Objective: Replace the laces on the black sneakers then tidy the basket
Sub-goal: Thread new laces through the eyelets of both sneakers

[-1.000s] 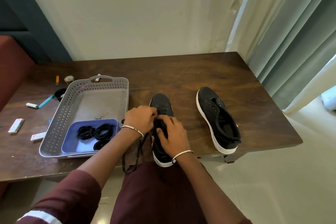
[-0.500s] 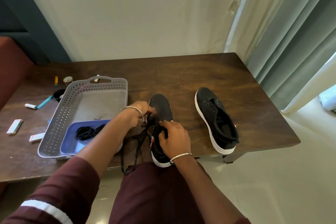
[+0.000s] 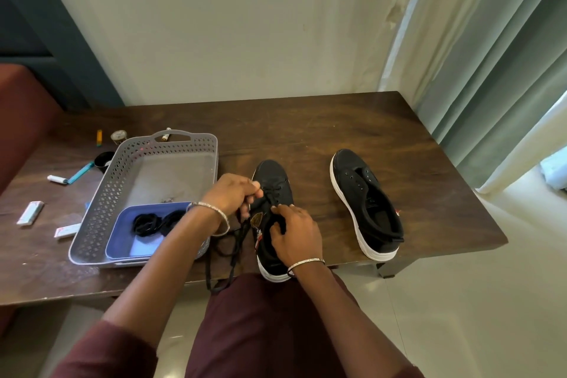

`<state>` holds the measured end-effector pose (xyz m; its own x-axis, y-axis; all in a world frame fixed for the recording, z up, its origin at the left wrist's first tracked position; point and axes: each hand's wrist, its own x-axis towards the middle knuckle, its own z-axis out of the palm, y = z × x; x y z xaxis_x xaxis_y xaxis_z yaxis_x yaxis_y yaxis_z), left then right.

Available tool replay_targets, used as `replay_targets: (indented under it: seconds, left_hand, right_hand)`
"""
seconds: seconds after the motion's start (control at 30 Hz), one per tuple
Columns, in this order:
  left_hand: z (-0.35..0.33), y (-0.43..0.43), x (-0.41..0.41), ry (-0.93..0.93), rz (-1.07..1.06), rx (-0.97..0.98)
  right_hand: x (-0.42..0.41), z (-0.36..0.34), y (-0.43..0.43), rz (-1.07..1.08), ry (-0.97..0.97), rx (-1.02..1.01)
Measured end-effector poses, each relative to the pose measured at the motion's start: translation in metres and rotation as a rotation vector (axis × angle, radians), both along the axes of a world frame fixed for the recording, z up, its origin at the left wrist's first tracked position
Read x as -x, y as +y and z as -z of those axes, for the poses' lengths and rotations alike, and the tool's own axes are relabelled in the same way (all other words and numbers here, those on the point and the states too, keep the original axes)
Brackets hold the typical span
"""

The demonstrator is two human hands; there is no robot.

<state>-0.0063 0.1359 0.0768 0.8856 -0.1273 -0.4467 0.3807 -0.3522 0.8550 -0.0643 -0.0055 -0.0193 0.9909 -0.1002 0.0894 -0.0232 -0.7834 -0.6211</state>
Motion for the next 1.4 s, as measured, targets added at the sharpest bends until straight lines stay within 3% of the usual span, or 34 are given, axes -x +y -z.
replay_targets:
  seconds: [0.23, 0.4, 0.5, 0.57, 0.7, 0.8, 1.07, 1.2, 1.33, 1.4]
  left_hand:
    - [0.047, 0.038, 0.086, 0.002, 0.211, -0.339]
    - [0.055, 0.051, 0.1, 0.152, 0.466, -0.606]
    - [0.046, 0.041, 0.082, -0.011, 0.442, -0.879]
    - [0.042, 0.03, 0.06, -0.161, 0.309, -0.943]
    - [0.052, 0.006, 0.01, -0.39, 0.201, -0.807]
    - [0.071, -0.001, -0.014, -0.407, 0.212, -0.741]
    - [0.085, -0.007, -0.015, -0.559, 0.186, -0.859]
    - [0.068, 0.005, -0.015, -0.427, 0.082, -0.576]
    - [0.02, 0.014, -0.003, -0.313, -0.095, -0.081]
    - [-0.005, 0.019, 0.005, -0.252, -0.112, 0.13]
  right_hand:
    - [0.001, 0.0, -0.001, 0.039, 0.017, -0.073]
    - [0.004, -0.001, 0.001, 0.096, 0.036, -0.148]
    - [0.006, -0.003, 0.002, 0.105, 0.043, -0.17]
    - [0.006, -0.002, 0.001, 0.107, 0.04, -0.181]
    - [0.008, -0.001, 0.002, 0.103, 0.016, -0.203]
    - [0.007, 0.002, 0.001, 0.099, 0.003, -0.201]
    - [0.006, 0.011, 0.002, 0.146, -0.093, -0.248]
    - [0.006, 0.013, 0.002, 0.156, -0.104, -0.245]
    - [0.004, 0.009, 0.0, 0.13, -0.013, -0.254]
    - [0.004, 0.003, 0.0, 0.115, -0.045, -0.162]
